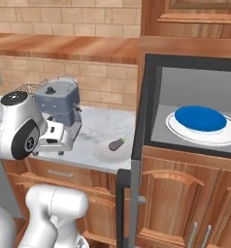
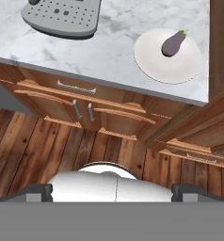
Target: Pick the eggplant from the counter and place it in the microwave. Then turn on the microwave.
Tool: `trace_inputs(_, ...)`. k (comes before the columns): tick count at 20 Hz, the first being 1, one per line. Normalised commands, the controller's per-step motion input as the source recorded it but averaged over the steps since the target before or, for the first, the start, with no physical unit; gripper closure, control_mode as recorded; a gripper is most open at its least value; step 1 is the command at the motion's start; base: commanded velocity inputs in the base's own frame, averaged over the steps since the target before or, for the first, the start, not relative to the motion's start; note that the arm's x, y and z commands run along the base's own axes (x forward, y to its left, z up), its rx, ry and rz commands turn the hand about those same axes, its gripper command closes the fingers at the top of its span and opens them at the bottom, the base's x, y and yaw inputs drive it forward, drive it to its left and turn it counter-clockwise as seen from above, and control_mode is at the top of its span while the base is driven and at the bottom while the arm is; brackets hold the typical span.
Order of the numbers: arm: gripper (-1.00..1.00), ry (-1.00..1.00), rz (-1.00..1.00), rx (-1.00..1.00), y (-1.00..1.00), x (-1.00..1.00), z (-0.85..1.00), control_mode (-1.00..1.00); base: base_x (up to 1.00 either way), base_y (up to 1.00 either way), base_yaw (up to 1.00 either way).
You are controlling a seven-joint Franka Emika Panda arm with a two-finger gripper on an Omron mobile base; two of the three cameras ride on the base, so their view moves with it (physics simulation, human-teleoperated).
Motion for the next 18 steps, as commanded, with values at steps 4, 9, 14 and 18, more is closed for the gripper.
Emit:
trace_inputs(4, -1.00, 0.00, 0.00, 0.00, 0.00, 0.00, 0.00, 1.00, 0.41, -0.02, 0.05)
trace_inputs(9, -1.00, 0.00, 0.00, 0.00, 0.00, 0.00, 0.00, 1.00, 0.36, 0.00, 0.00)
trace_inputs(14, -1.00, 0.00, 0.00, 0.00, 0.00, 0.00, 0.00, 1.00, 0.42, 0.00, 0.00)
trace_inputs(18, -1.00, 0.00, 0.00, 0.00, 0.00, 0.00, 0.00, 1.00, 0.46, 0.00, 0.00)
